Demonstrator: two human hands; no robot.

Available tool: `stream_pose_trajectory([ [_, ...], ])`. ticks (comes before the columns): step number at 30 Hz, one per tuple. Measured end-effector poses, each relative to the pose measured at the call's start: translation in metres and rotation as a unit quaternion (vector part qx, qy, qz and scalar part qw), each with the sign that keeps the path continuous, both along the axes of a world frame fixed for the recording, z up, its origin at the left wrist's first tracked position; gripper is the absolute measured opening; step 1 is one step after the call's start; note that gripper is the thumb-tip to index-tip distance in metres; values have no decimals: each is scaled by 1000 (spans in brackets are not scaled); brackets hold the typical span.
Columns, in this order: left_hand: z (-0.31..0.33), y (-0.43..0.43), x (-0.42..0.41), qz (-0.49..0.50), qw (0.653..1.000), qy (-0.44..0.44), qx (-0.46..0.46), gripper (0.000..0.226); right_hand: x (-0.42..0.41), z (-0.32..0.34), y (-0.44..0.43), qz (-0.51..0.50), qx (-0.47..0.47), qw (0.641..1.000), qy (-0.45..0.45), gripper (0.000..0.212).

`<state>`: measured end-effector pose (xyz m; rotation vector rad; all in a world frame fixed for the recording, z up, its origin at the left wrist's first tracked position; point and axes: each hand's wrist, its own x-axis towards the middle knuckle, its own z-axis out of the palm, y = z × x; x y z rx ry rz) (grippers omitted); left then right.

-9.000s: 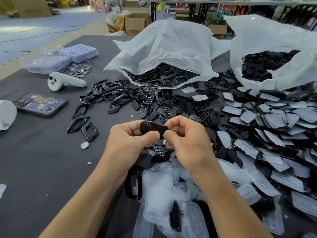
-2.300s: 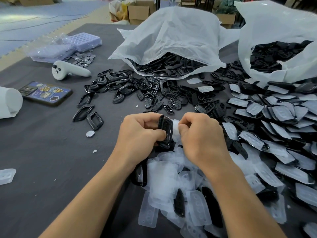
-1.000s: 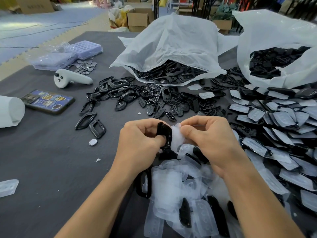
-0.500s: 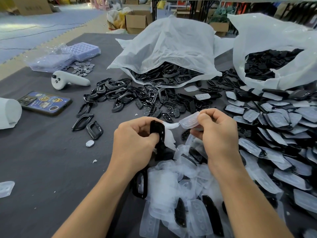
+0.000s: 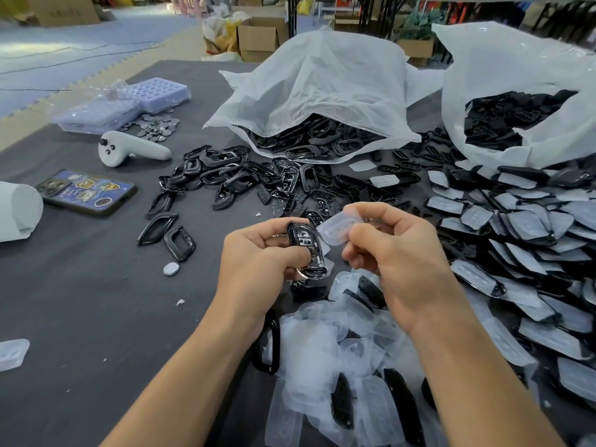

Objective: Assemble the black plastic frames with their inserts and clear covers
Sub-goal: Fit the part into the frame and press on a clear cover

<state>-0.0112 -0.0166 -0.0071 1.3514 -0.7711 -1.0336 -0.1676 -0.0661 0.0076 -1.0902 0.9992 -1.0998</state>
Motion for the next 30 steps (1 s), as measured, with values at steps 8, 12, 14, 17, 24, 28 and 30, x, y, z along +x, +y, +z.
stream_pose_trajectory([
  [8,2,5,3,-44,996,73,-30,48,2,-3,1,-35,-42,998,-5,28],
  [12,1,6,2,-86,990,105,-39,46,3,-4,2,19,-46,999,18,21],
  [14,0,5,2,-91,990,105,-30,39,2,-3,1,57,-31,998,16,8],
  [17,-2,4,4,-91,992,79,-37,29,-1,0,1,103,8,995,-10,40],
  [24,-4,7,12,-193,972,-37,-127,30,-12,-2,-2,228,7,971,66,23],
  [28,-5,7,11,-129,988,-35,-78,34,-17,2,-4,204,2,974,101,22],
  [30,-7,5,8,-59,997,-50,-30,35,-15,1,-6,123,6,988,89,24],
])
